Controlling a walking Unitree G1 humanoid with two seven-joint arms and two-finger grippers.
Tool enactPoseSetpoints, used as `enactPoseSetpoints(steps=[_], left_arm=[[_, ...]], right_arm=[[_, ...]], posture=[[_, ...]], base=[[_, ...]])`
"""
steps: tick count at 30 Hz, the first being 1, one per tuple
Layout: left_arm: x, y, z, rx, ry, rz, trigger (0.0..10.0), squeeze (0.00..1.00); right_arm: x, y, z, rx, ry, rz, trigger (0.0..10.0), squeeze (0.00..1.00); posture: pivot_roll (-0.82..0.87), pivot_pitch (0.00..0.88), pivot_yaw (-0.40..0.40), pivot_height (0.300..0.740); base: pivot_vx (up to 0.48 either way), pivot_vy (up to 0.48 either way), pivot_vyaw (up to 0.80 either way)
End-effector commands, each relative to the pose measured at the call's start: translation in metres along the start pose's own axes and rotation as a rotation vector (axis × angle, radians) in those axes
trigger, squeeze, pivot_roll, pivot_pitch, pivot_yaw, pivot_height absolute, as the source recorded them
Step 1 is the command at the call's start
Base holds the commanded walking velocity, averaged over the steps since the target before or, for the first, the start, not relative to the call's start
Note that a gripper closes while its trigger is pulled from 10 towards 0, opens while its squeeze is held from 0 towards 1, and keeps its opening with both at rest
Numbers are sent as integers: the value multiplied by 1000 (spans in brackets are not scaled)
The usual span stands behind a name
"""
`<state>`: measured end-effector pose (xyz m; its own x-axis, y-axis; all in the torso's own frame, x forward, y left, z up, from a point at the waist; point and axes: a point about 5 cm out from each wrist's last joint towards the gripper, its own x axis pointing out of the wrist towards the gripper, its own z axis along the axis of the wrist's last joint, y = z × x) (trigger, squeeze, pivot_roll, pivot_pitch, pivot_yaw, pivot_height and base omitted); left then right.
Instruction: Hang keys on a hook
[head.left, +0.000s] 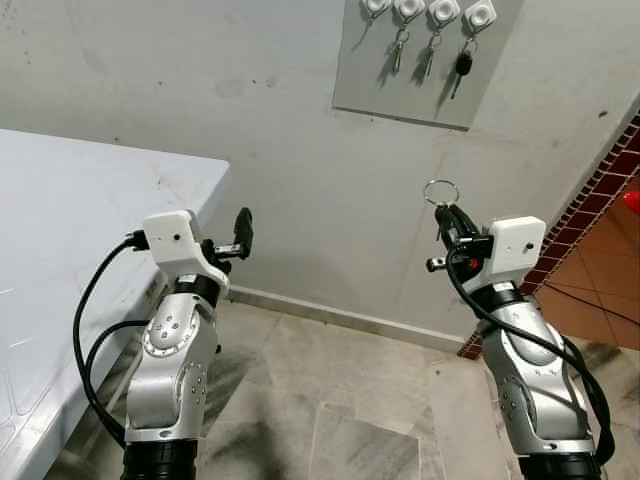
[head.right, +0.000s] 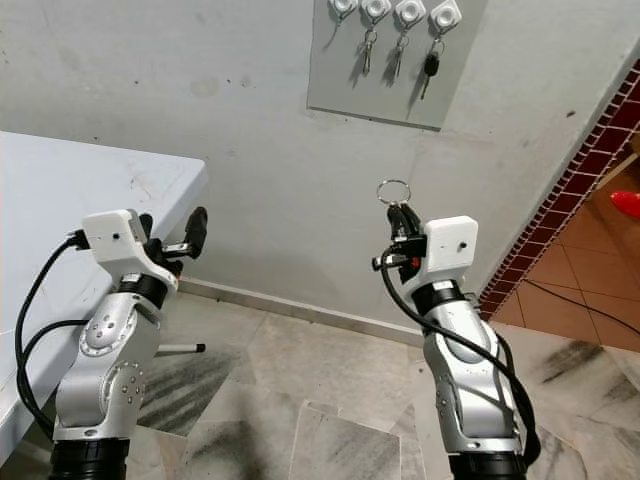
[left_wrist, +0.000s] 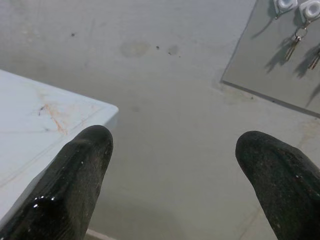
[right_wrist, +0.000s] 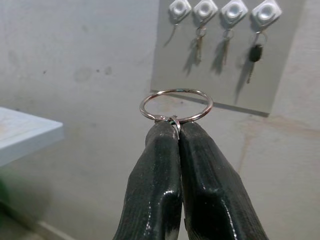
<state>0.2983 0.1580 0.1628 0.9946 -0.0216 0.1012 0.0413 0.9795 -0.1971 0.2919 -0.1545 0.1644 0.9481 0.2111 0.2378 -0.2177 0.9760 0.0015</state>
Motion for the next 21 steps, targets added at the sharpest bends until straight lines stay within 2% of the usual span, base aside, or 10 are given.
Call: enactPoseSetpoints(steps=[1, 9, 21], left_arm=[[1, -6, 8, -2, -26, -23, 10000, 0], [2, -6, 13, -6, -42, -22, 10000, 0], [1, -7, 13, -10, -41, -22, 10000, 0]], right_arm=[[1, -4, 8, -6, -28, -12, 10000, 0], [2, -3, 7, -1, -29, -10, 10000, 0], [2, -1, 7, 3, -26, -2, 10000, 0]], posture=[[12, 0, -77, 740], [17, 0, -76, 740], [20, 0, -80, 740]], base=[[289, 0, 0], [305, 0, 0], [440, 0, 0]])
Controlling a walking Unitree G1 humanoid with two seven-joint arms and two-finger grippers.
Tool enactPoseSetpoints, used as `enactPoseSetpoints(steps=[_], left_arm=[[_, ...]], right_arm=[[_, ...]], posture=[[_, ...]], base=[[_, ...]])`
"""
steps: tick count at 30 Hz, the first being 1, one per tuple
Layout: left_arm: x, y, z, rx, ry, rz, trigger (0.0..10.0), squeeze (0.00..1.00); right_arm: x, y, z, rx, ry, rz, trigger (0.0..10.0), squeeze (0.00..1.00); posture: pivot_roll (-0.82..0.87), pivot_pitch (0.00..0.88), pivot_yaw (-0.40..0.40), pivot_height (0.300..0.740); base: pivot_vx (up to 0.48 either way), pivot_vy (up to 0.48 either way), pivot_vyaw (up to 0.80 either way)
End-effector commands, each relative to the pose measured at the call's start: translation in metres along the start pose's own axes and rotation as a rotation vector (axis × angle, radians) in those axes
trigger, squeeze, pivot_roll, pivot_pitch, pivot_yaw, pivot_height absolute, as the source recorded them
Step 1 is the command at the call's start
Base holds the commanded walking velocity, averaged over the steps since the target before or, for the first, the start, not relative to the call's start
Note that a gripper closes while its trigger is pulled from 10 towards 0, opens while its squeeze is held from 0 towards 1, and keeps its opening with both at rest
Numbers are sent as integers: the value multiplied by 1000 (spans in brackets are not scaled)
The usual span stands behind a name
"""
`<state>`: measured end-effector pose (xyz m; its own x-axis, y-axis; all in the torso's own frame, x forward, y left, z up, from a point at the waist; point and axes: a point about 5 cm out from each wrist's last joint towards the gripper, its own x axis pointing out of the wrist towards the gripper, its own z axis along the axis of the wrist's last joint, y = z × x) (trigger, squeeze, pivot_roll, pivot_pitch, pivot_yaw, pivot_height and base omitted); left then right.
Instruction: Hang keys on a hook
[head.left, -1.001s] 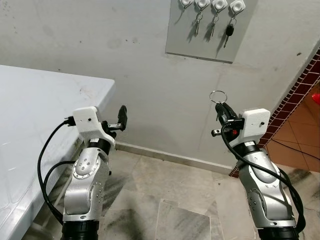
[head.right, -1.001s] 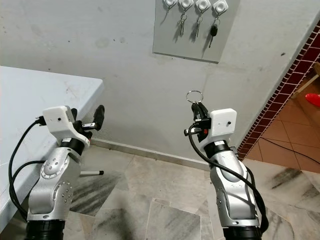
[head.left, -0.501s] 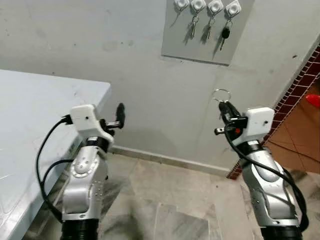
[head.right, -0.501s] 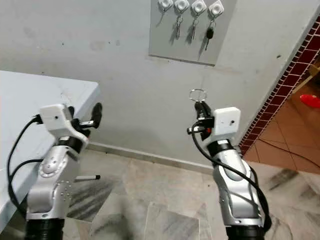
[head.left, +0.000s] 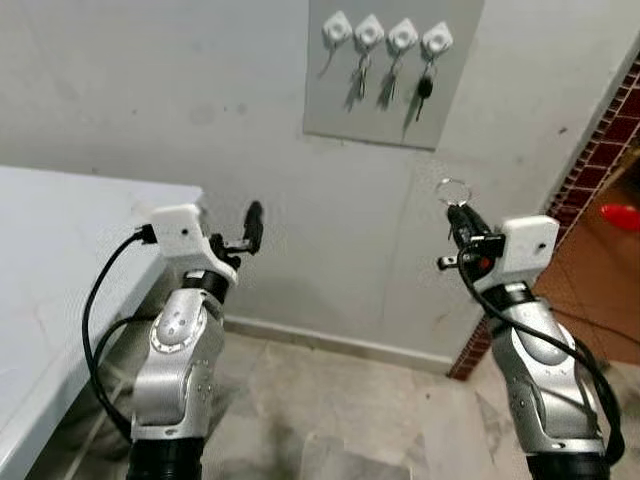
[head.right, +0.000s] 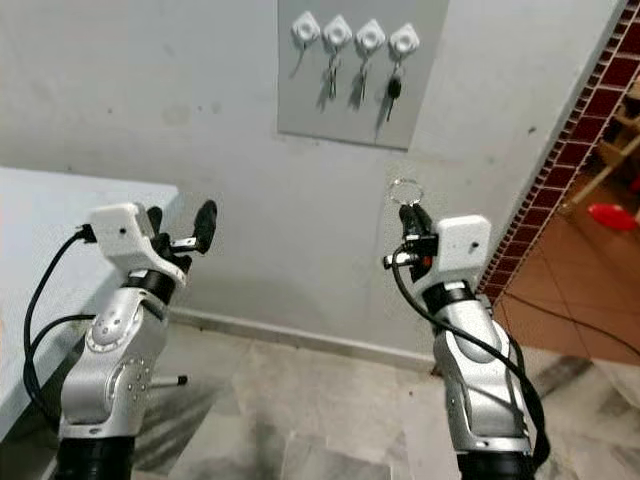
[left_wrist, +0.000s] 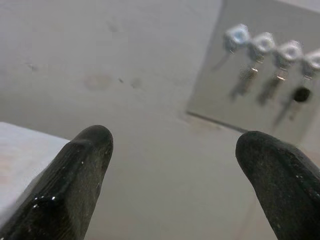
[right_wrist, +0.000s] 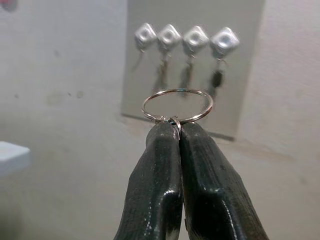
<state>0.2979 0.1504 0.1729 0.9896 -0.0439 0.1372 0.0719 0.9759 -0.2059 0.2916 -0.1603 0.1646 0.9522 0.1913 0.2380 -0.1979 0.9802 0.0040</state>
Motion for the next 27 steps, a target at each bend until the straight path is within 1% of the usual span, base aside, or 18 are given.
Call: enactPoseSetpoints(steps=[1, 27], left_arm=[[1, 2, 5, 2, -9, 8, 10000, 0], [-1, -1, 3, -5, -1, 3, 10000, 0]], right_arm=[[3, 4, 7, 4, -25, 20, 10000, 0], [3, 6, 5, 9, -14, 23, 10000, 0]], posture=[[20, 0, -80, 740], [21, 0, -82, 740]], base=[[439, 0, 0], [441, 0, 0]])
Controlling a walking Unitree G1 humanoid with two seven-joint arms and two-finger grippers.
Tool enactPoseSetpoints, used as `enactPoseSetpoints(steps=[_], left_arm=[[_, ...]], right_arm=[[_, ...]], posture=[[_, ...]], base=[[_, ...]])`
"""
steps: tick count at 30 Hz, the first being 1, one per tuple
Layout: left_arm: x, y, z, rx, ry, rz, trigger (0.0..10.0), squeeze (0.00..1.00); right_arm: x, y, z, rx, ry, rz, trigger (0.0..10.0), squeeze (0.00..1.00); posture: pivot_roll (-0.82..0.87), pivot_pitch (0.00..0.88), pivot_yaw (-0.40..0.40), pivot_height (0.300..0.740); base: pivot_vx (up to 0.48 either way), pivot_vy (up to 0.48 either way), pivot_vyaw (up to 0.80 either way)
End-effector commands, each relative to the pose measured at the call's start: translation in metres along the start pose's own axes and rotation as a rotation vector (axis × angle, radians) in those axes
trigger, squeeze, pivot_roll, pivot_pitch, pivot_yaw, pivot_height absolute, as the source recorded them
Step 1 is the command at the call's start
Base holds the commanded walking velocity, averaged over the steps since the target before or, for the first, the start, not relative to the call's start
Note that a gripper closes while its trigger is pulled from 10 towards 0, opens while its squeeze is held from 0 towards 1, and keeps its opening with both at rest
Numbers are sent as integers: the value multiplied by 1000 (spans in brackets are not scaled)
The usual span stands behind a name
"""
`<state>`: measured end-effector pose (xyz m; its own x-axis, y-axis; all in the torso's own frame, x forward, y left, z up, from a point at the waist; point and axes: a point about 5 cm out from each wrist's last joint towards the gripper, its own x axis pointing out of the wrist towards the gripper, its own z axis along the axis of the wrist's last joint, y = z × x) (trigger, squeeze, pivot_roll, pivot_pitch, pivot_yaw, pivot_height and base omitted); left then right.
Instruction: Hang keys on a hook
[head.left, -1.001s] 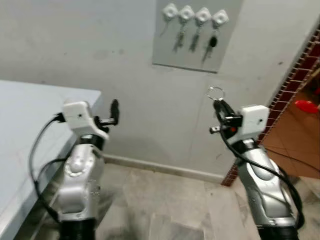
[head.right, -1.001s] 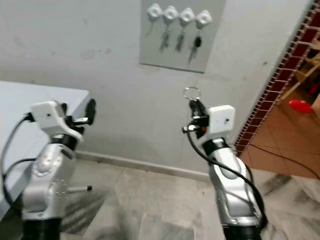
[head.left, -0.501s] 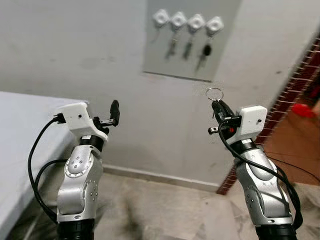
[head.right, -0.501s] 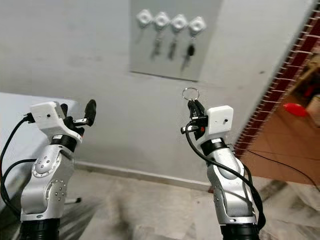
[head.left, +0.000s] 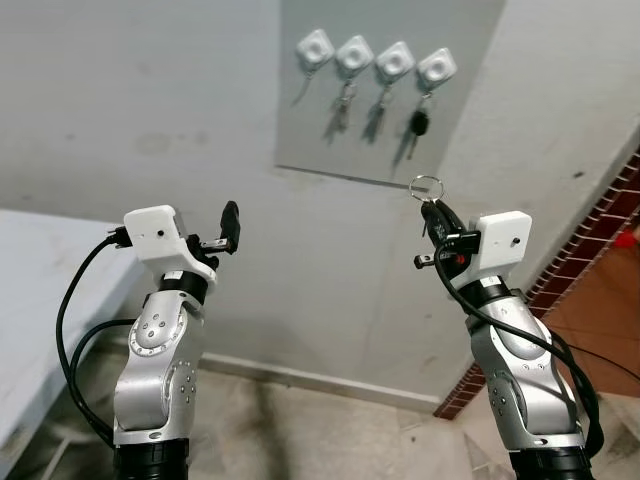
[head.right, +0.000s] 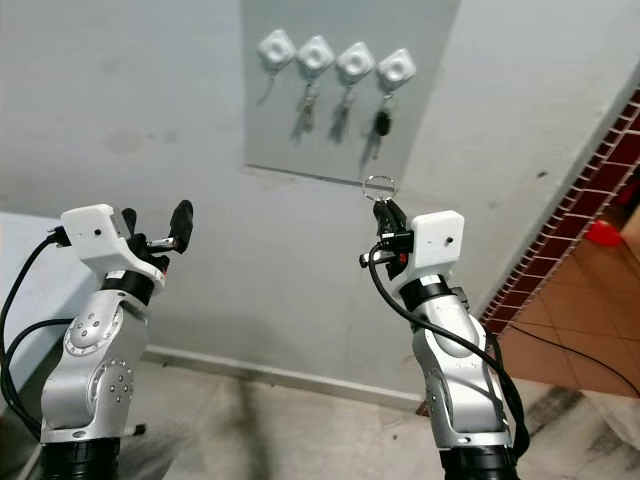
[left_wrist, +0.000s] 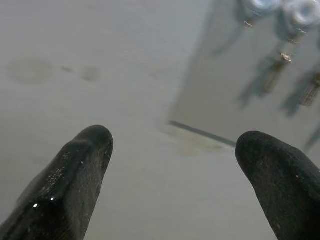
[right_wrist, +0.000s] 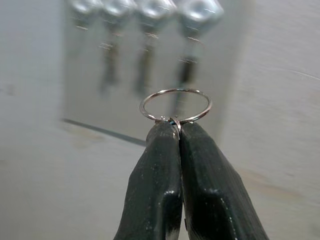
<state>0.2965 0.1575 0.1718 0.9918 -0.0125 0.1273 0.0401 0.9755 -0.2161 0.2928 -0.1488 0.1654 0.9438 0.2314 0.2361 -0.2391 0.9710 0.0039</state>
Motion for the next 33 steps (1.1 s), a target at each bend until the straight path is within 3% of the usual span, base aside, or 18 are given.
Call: enactPoseSetpoints(steps=[1, 6, 19, 31, 33], left_arm=[[1, -8, 2, 1, -4, -30, 10000, 0], [1, -8, 1, 2, 1, -30, 10000, 0], [8, -22, -18, 40, 84, -59, 10000, 0], [14, -12, -17, 71, 107, -61, 10000, 0], [16, -13, -16, 77, 105, -69, 10000, 0]], right_arm=[[-1, -6, 5, -1, -15, -18, 10000, 0], [-1, -5, 4, 0, -12, -21, 10000, 0], [-1, -1, -17, 69, 120, -61, 10000, 0], [-3, 0, -28, 87, 170, -117, 10000, 0], [-2, 2, -32, 145, 202, -115, 10000, 0]], posture=[[21, 0, -82, 740], [20, 3, -79, 740], [16, 57, -46, 740], [23, 62, 17, 740], [25, 54, 25, 740]], base=[[442, 0, 0], [438, 0, 0], [0, 0, 0], [0, 0, 0], [0, 0, 0]])
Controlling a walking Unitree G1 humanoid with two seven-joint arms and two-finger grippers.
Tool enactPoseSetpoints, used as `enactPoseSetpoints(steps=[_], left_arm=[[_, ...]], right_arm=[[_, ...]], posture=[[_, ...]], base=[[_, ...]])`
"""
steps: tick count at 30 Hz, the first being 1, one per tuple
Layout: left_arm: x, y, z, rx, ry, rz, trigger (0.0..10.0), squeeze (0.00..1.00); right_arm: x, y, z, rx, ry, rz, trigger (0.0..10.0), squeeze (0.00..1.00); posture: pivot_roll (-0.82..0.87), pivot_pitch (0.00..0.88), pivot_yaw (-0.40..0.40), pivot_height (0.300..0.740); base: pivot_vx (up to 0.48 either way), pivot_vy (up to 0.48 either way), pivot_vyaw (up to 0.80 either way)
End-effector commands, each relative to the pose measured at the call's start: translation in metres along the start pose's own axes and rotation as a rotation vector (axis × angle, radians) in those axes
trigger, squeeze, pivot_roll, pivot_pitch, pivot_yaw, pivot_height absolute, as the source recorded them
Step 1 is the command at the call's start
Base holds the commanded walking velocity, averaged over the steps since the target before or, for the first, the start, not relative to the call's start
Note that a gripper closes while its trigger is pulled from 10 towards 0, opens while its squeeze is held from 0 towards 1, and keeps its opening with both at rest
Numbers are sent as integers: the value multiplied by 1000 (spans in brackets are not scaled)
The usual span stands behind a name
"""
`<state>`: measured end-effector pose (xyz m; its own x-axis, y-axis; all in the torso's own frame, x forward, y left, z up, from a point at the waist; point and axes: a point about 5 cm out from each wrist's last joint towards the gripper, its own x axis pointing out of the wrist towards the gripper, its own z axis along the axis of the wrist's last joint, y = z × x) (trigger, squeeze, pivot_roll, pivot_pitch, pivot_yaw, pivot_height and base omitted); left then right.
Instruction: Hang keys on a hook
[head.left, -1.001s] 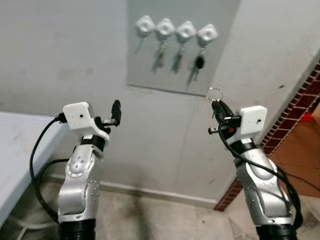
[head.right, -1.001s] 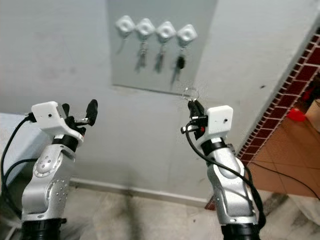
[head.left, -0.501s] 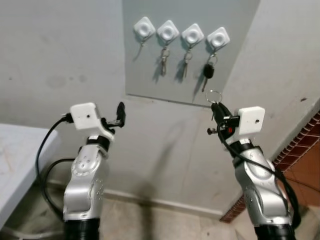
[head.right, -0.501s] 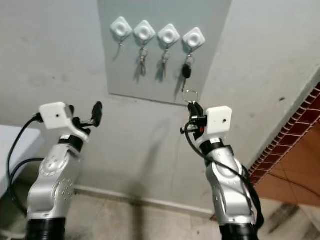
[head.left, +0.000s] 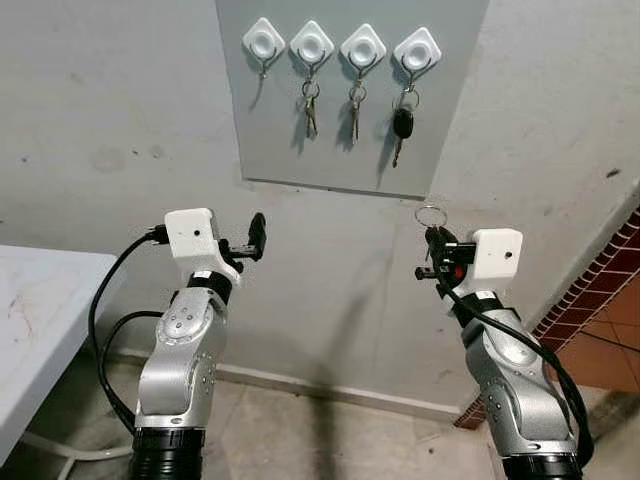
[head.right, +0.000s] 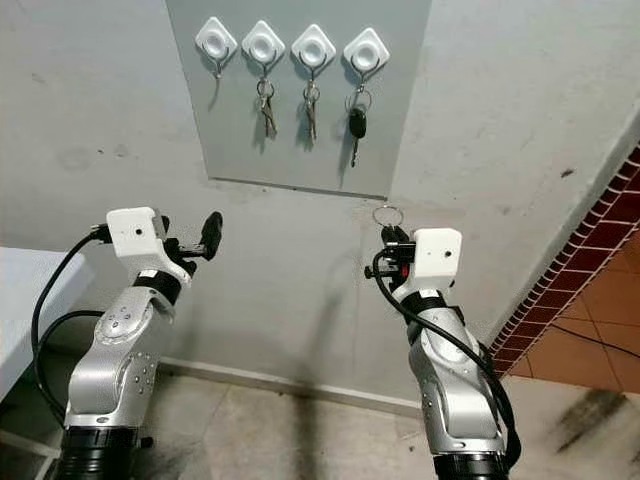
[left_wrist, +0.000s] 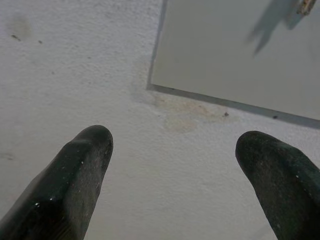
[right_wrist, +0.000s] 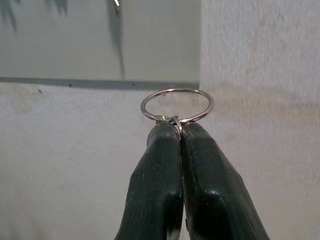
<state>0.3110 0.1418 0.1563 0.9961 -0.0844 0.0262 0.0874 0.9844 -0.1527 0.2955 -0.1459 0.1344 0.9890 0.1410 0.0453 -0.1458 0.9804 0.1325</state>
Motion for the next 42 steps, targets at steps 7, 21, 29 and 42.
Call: enactPoseSetpoints(steps=[7, 21, 29, 42], left_arm=[[9, -3, 7, 23, -12, -38, 10000, 0], [17, 1, 19, 42, -3, -97, 10000, 0], [17, 5, 28, 56, -18, -88, 10000, 0], [23, -3, 14, 28, -12, -144, 10000, 0]], right_arm=[[6, 1, -1, 13, 6, 31, 10000, 0], [15, 3, -2, -5, -33, 33, 10000, 0], [23, 10, -4, -5, -50, 46, 10000, 0], [26, 7, -1, -10, -67, 26, 10000, 0]], posture=[[27, 35, 56, 740], [57, 55, 161, 740], [109, 43, 160, 740], [16, 33, 93, 740]], base=[[0, 0, 0], [0, 0, 0], [0, 0, 0], [0, 0, 0]])
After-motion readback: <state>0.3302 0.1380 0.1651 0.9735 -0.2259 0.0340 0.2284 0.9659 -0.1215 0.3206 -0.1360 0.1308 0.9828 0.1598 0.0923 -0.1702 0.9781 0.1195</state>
